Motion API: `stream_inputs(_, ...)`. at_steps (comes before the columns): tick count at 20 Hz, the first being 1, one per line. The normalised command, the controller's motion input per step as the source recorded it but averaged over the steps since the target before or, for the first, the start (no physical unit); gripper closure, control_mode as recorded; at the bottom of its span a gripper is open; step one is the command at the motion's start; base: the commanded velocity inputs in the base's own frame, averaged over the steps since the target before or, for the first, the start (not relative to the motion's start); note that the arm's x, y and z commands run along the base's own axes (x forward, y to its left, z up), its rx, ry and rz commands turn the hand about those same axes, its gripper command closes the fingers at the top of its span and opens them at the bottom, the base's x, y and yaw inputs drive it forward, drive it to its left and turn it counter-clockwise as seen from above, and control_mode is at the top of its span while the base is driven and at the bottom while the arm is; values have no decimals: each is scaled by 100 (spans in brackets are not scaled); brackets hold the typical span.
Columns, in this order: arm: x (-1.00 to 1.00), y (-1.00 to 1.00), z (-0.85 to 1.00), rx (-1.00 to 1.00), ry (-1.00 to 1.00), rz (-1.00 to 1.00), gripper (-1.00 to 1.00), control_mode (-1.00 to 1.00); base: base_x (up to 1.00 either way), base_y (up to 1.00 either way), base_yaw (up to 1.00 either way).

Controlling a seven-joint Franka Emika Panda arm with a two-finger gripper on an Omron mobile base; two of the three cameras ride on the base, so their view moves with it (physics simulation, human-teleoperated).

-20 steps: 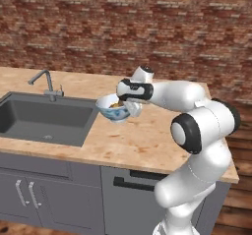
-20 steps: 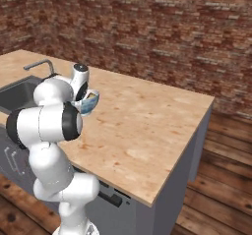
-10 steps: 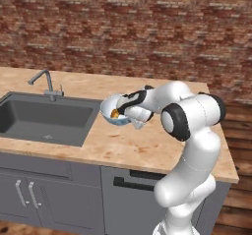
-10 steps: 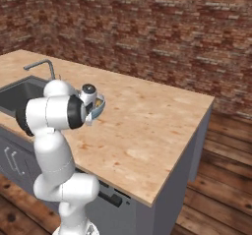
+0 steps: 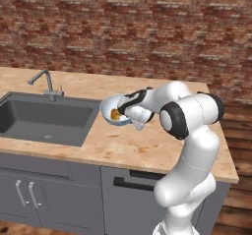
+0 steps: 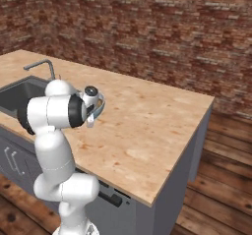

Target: Pick up the heated bread from the toaster oven and place it in the bowl. Then move the bread bowl to the dining counter.

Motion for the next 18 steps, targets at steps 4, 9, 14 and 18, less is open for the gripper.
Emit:
stream_inputs(4,1,0,42,0,7,-4,-100,-100,0,0,0)
stream_inputs(9,-16,0,71,0,0,-6,-100,-100,0,0,0)
stream_inputs(14,-80,-4,77,0,-1,-2,-100,-100,0,0,0)
stream_inputs(18,-100,-19,66,0,-16,0,-100,-100,0,0,0)
